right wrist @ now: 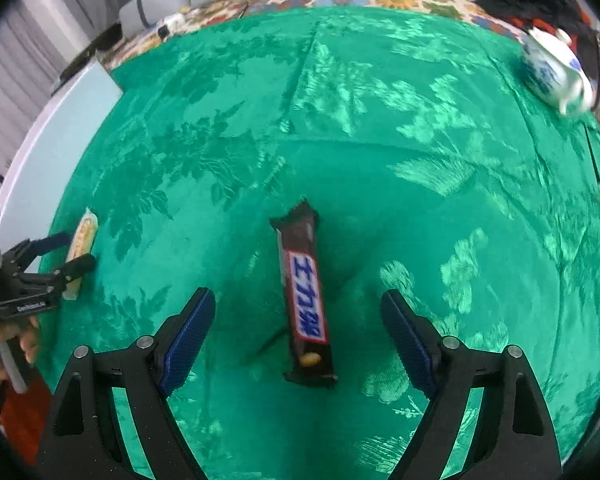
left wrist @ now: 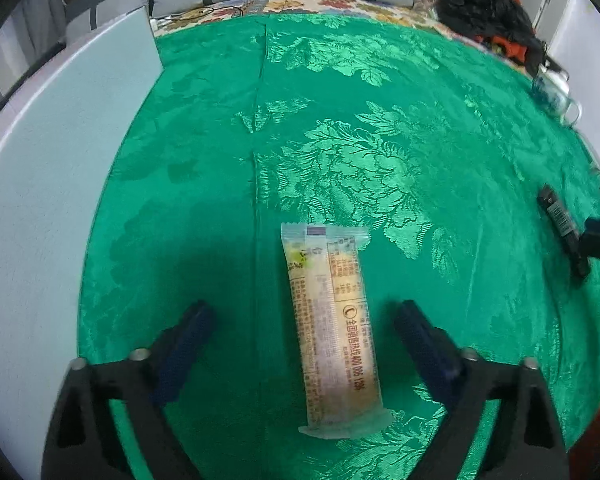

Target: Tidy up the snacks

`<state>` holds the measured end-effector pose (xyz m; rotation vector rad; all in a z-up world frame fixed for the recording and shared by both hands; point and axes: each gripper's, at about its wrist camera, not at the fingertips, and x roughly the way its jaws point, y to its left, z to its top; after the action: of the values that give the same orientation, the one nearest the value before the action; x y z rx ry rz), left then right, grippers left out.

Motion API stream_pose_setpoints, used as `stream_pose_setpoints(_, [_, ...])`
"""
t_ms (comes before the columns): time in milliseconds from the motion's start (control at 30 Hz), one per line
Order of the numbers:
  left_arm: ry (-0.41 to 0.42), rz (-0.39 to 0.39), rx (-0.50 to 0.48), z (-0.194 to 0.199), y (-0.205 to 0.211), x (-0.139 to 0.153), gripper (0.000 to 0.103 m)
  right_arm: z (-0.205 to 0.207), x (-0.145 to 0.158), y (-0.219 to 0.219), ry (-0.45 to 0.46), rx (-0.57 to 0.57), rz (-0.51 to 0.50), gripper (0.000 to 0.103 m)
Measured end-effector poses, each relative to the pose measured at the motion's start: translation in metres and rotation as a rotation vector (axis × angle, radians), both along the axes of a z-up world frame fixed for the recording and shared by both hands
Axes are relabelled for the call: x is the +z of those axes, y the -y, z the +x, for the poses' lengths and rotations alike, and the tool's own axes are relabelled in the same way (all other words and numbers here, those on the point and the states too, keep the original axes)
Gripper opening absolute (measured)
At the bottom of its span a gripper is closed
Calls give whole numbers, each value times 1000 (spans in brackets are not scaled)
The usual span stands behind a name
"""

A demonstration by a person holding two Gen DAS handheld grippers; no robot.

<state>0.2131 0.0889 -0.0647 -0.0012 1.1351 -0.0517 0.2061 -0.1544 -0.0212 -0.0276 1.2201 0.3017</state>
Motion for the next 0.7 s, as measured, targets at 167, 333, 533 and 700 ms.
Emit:
stream_pose_setpoints(167, [8,6,-74,-10,13,11,29,12,-14,-21,-116,-4,-132,18])
stream_pose_setpoints(333, [117,58,-90,-34,16,50,29,-6,13,-26,-55,-40,-55,18])
stream_pose_setpoints(533, [221,164,-107,-54,22,94,29,-24,43,-53,-2,16,-41,18])
stream_pose_setpoints(700, [287,212,-94,-66,13,121,29,-34,63,-72,31,54,-39,18])
